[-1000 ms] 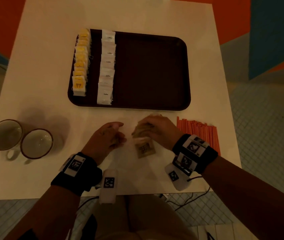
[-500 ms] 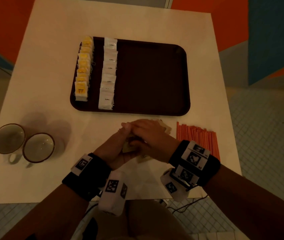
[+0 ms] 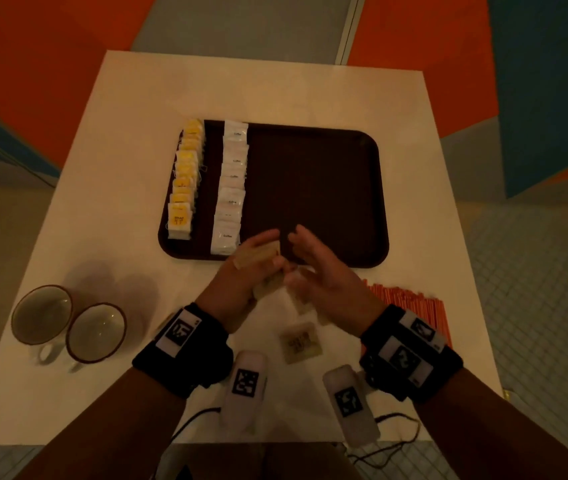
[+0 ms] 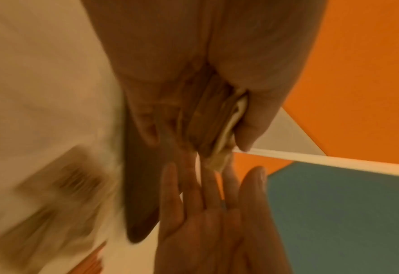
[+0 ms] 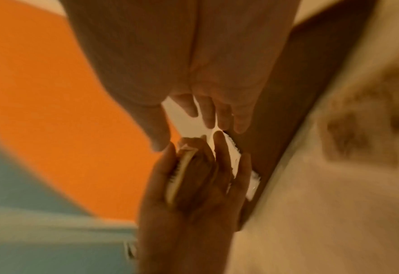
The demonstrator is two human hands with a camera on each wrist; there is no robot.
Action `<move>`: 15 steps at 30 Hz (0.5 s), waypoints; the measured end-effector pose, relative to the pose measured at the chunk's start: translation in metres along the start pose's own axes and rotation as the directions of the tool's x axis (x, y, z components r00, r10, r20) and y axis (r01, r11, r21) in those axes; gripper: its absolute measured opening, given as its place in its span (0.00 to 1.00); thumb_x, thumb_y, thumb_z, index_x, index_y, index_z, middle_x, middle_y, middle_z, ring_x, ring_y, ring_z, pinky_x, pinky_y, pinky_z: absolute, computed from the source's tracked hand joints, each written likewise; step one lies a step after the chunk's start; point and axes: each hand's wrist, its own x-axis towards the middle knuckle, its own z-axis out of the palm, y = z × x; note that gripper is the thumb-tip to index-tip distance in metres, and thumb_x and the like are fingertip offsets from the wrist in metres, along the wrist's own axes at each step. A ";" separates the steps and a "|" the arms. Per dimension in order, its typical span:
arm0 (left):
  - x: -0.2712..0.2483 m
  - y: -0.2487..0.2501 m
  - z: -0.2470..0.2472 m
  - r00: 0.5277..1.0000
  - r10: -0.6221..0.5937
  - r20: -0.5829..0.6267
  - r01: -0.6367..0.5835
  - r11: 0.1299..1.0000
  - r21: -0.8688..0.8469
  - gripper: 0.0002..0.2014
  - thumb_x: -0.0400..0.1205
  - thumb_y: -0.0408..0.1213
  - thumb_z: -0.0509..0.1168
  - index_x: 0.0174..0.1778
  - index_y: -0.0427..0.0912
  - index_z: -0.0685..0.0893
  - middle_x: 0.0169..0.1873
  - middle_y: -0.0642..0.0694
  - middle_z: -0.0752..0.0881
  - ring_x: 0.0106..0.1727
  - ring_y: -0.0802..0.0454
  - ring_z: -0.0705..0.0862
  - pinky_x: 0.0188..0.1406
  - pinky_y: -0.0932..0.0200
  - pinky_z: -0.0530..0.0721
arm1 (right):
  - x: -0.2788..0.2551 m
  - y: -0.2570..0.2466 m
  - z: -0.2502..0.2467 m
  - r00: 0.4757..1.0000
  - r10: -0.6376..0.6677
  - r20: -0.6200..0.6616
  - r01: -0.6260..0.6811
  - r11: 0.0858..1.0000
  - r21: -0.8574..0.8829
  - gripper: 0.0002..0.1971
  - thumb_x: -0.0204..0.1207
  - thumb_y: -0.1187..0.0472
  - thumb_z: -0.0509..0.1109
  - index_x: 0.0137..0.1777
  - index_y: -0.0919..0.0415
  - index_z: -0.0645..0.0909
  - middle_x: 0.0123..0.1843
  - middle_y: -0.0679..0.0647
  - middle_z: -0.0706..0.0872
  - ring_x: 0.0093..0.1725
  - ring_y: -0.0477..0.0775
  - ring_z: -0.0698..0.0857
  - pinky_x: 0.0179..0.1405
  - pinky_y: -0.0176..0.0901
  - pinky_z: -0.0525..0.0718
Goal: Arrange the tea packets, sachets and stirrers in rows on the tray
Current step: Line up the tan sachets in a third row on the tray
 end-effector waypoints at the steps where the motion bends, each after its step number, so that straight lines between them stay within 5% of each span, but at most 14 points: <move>1: 0.007 0.006 -0.001 0.999 0.042 -0.008 -0.042 0.999 0.031 0.25 0.75 0.33 0.68 0.69 0.46 0.75 0.53 0.42 0.86 0.56 0.47 0.85 0.55 0.54 0.85 | 0.007 -0.001 0.001 0.998 0.049 -0.039 -0.039 0.973 0.229 0.31 0.79 0.59 0.64 0.79 0.45 0.55 0.80 0.45 0.64 0.76 0.43 0.66 0.75 0.44 0.69; 3: 0.023 0.021 0.001 0.995 0.100 0.027 -0.102 0.991 0.084 0.21 0.76 0.32 0.66 0.66 0.45 0.78 0.54 0.44 0.87 0.57 0.50 0.86 0.53 0.57 0.86 | 0.026 0.000 0.005 0.994 0.088 -0.071 -0.039 0.858 0.512 0.24 0.83 0.61 0.56 0.79 0.53 0.59 0.77 0.52 0.70 0.73 0.48 0.73 0.72 0.44 0.74; 7: 0.065 0.050 0.006 0.979 0.156 0.132 -0.189 0.937 0.295 0.19 0.80 0.33 0.63 0.67 0.47 0.77 0.68 0.47 0.79 0.67 0.50 0.80 0.65 0.52 0.80 | 0.071 -0.012 0.010 0.979 0.048 -0.199 0.069 0.837 0.542 0.20 0.86 0.59 0.49 0.75 0.61 0.67 0.70 0.58 0.78 0.68 0.53 0.79 0.66 0.44 0.80; 9: 0.094 0.065 0.001 0.987 0.101 0.122 -0.141 0.909 0.392 0.19 0.81 0.37 0.63 0.69 0.47 0.75 0.68 0.49 0.78 0.66 0.51 0.79 0.66 0.52 0.80 | 0.093 -0.014 0.005 0.965 0.051 -0.257 0.105 0.823 0.558 0.19 0.85 0.57 0.50 0.73 0.62 0.69 0.69 0.59 0.79 0.66 0.53 0.80 0.65 0.47 0.81; 12: 0.131 0.083 -0.014 0.995 0.028 0.098 -0.083 0.785 0.614 0.28 0.75 0.53 0.68 0.65 0.40 0.71 0.52 0.45 0.82 0.50 0.51 0.84 0.46 0.52 0.85 | 0.129 -0.014 -0.012 0.938 0.114 -0.328 0.098 0.820 0.565 0.17 0.84 0.59 0.55 0.69 0.65 0.70 0.64 0.62 0.80 0.60 0.56 0.82 0.60 0.49 0.82; 15: 0.160 0.095 -0.030 1.000 0.024 0.019 -0.030 0.654 0.756 0.21 0.75 0.46 0.70 0.57 0.41 0.71 0.45 0.46 0.82 0.42 0.53 0.82 0.36 0.57 0.84 | 0.166 -0.012 -0.032 0.897 0.153 -0.415 0.105 0.838 0.535 0.16 0.84 0.66 0.54 0.68 0.69 0.69 0.57 0.61 0.82 0.53 0.55 0.82 0.54 0.46 0.82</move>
